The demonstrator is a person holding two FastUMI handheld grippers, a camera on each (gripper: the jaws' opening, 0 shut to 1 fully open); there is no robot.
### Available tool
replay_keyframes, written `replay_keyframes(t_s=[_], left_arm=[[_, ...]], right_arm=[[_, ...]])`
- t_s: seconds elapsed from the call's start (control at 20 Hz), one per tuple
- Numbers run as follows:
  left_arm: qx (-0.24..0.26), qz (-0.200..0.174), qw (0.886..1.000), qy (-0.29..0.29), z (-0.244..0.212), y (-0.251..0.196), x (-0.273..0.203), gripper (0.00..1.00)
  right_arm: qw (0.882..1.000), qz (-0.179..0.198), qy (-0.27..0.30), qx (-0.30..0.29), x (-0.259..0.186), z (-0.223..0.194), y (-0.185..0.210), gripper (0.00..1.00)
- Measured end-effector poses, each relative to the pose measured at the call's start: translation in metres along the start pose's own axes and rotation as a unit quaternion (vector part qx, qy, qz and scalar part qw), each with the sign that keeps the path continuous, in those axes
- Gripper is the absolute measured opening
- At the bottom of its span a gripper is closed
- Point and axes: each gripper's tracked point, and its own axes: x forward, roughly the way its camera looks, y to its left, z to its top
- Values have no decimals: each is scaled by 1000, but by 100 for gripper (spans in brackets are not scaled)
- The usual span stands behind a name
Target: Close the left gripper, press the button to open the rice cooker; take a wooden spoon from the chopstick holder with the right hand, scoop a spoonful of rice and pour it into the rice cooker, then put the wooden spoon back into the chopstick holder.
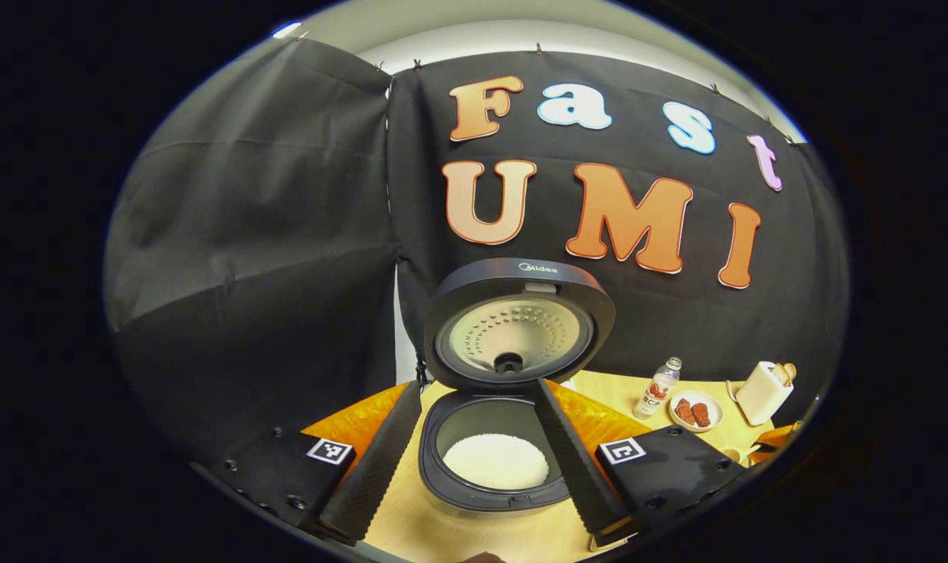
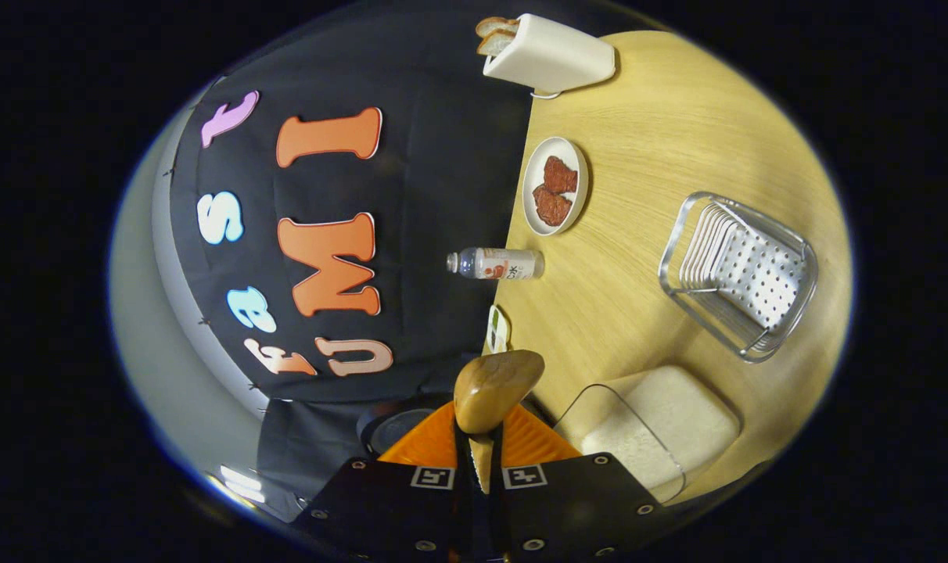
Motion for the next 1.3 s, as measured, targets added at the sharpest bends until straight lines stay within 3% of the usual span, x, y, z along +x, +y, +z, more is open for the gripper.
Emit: replay_keyframes(t_s=[0.25, 0.65, 1.0, 1.1, 1.3], left_arm=[[-6, 36, 999, -6, -2, 31, -1, 98], [4, 68, 998, -17, -3, 78, -9, 98], [3, 96, 995, -9, -17, 121, -16, 98], [-1, 103, 995, 6, -31, 129, -18, 99], [-2, 108, 994, 14, -39, 140, -23, 98]], right_arm=[[998, 35, 36, 49, 31, -22, 40, 8], [994, 64, 83, 13, 109, -76, 120, 8], [987, 51, 115, -100, 178, -139, 161, 8], [980, 27, 117, -161, 193, -158, 158, 8], [952, -4, 91, -292, 213, -170, 156, 8]])
